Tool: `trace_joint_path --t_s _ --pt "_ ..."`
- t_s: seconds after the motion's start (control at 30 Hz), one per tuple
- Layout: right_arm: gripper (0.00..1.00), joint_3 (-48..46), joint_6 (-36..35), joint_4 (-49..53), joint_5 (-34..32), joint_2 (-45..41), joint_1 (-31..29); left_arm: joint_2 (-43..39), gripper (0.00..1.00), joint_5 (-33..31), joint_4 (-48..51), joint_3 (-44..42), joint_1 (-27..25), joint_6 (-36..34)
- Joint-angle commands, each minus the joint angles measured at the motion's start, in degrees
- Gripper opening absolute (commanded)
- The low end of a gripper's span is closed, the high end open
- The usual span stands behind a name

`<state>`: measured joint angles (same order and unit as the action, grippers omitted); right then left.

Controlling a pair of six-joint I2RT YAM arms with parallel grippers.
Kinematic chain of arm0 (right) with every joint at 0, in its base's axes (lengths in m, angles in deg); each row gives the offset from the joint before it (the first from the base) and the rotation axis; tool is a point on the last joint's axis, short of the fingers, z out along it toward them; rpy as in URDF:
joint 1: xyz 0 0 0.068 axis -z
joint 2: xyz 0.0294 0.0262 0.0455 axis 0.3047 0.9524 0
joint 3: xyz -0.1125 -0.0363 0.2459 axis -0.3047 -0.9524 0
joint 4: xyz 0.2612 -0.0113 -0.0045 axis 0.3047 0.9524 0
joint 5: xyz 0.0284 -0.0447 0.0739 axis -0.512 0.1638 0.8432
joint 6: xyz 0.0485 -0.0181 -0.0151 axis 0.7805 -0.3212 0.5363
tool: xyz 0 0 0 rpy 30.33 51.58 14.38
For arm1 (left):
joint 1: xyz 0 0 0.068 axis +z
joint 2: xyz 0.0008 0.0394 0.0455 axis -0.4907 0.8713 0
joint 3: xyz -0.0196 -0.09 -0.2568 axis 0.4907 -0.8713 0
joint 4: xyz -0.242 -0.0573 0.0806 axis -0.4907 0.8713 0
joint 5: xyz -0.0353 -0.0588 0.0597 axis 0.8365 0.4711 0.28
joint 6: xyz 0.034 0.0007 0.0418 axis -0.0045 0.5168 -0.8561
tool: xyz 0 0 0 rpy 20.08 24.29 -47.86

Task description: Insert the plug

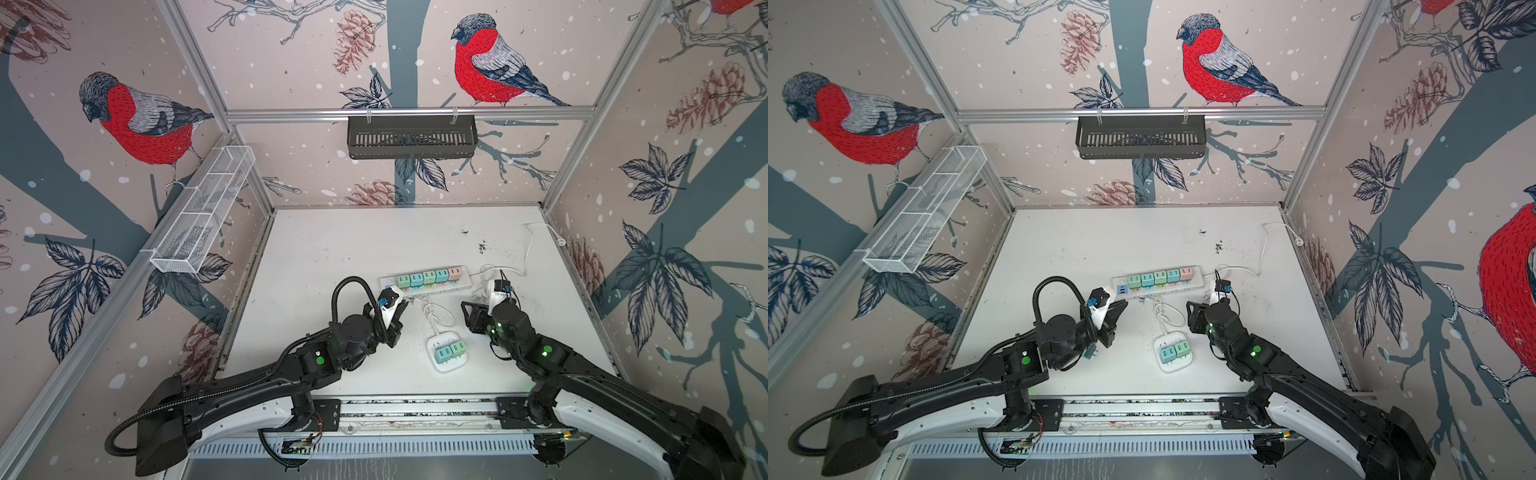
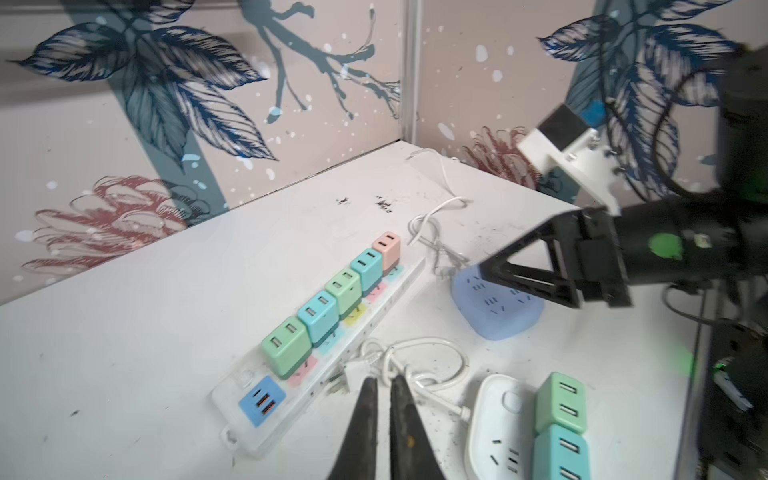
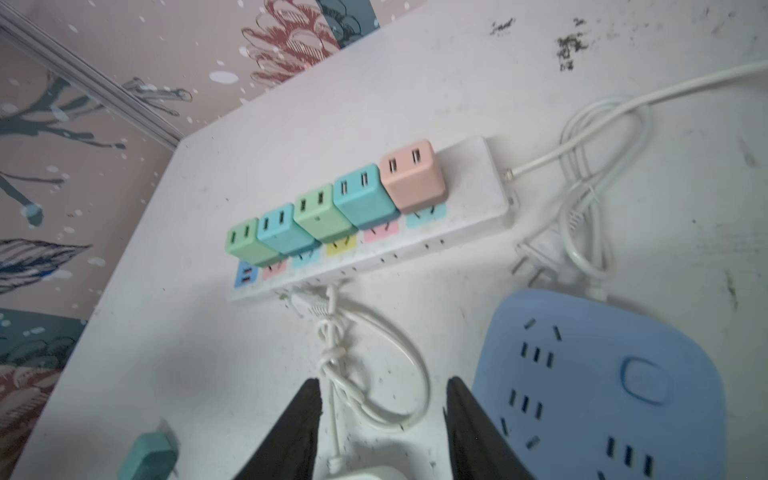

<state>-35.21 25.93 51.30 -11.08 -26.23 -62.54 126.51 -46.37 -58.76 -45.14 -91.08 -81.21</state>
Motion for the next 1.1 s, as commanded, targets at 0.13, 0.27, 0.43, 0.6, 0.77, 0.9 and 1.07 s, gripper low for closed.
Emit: trace_joint_path --t_s 0.13,0.27,0.43,0.6,0.77,0.9,1.07 --pt "0.41 -5.93 4.26 8.71 2.32 -6.69 -0.91 -0.47 0.13 -0.21 -5.86 -2.36 3.95 5.12" --pt "0.41 -8.13 6.27 7.59 4.42 -7.82 -0.91 0.16 0.17 -0.01 -5.48 -1.81 3.95 4.83" --pt "0.38 -11.14 7.24 2.9 8.92 -5.23 -0.99 1.36 0.17 0.33 -5.8 -1.69 3.95 4.79" --pt "0.37 -11.04 7.15 0.67 9.42 -0.95 -1.57 3.36 0.18 1.35 -4.84 -0.42 3.95 4.56" --pt "0.4 -10.85 7.71 -3.72 10.42 5.13 -3.59 4.55 0.18 1.94 -4.81 0.02 3.97 4.65" --pt "0.45 -9.56 8.28 -5.89 10.78 11.15 -5.39 4.74 0.18 2.06 -4.7 0.26 3.95 4.65" --pt "0.47 -5.77 9.16 -6.41 9.1 18.16 -9.94 4.65 0.19 1.97 -4.66 0.19 3.95 4.59"
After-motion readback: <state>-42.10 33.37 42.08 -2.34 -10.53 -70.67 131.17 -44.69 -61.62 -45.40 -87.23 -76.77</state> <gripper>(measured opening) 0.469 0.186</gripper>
